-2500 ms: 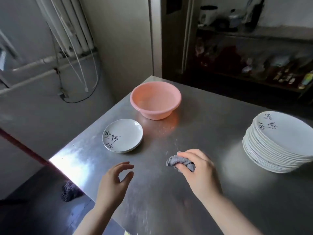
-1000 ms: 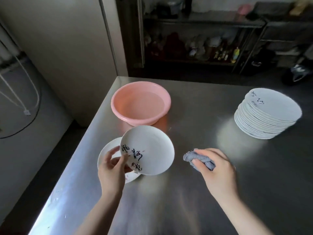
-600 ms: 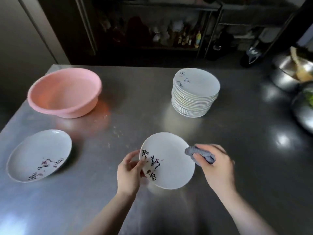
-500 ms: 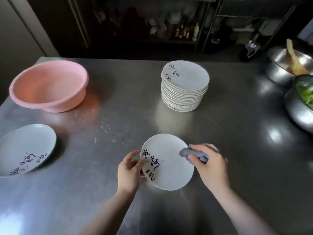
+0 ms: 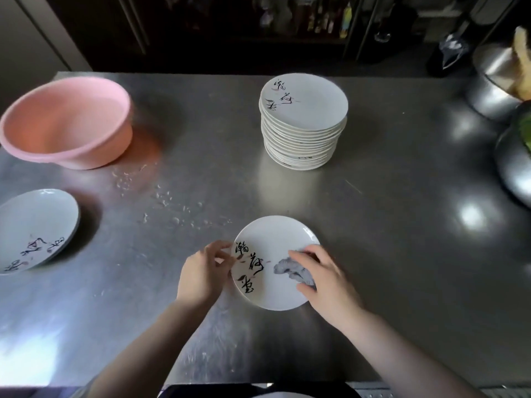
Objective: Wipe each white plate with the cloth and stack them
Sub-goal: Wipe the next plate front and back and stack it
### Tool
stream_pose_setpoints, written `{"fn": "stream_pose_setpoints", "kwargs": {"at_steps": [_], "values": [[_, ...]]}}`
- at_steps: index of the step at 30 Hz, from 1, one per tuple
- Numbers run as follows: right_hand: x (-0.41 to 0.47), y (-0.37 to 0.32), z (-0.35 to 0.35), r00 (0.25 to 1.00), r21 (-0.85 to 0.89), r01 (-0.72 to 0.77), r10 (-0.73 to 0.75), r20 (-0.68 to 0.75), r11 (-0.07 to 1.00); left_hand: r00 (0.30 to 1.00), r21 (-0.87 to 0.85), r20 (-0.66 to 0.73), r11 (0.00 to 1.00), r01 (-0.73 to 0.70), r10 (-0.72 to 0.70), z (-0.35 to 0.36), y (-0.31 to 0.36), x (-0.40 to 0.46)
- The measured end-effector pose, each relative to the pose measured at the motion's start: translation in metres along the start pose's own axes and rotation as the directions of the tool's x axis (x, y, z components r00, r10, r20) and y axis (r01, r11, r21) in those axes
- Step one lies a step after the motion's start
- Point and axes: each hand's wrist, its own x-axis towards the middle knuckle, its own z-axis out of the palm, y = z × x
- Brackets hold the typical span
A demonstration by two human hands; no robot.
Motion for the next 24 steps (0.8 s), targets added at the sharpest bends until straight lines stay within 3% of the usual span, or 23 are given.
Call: {"fn": "stream_pose_setpoints", "kwargs": {"at_steps": [3, 6, 9, 11, 14, 17, 19, 21, 24], "values": [[0.004, 0.001, -0.006, 1.000, 0.022, 0.024, -0.024, 0.007, 0.999, 0.995, 0.023, -0.073, 0.997, -0.067, 0.069, 0.002, 0.002, 0.003], [0.020, 0.001, -0.015, 0.993, 0.101, -0.035, 0.046, -0.105, 0.994, 0.995, -0.019, -0.065, 0.997, -0.076, 0.074, 0.009, 0.008, 0.009], [0.043, -0.009, -0.008, 0.982, -0.024, -0.163, 0.160, -0.102, 0.986, 0.997, -0.021, -0.034, 0.998, -0.065, 0.065, 0.013, 0.013, 0.015], [0.055, -0.025, 0.003, 0.984, -0.098, -0.161, 0.153, -0.089, 0.982, 0.998, -0.047, -0.036, 0.998, -0.045, 0.043, 0.014, 0.013, 0.018], [0.059, -0.051, 0.018, 1.000, -0.119, 0.013, -0.014, -0.010, 0.993, 0.999, -0.132, -0.038, 0.991, 0.033, -0.038, 0.017, 0.012, 0.019], [0.029, -0.058, 0.018, 0.969, -0.139, 0.238, -0.225, 0.104, 0.961, 0.997, -0.176, -0.061, 0.983, 0.045, -0.056, 0.020, 0.011, 0.017], [0.011, -0.042, 0.009, 0.958, -0.117, 0.282, -0.272, 0.094, 0.952, 0.997, -0.193, -0.051, 0.980, 0.041, -0.051, 0.020, 0.009, 0.017], [0.014, -0.022, 0.000, 0.975, -0.155, 0.220, -0.217, 0.036, 0.963, 0.999, -0.195, -0.034, 0.980, 0.034, -0.042, 0.018, 0.008, 0.020], [0.047, -0.017, -0.001, 0.999, -0.188, 0.014, -0.023, -0.045, 0.982, 1.000, -0.184, -0.017, 0.983, 0.018, -0.022, 0.015, 0.010, 0.024]]}}
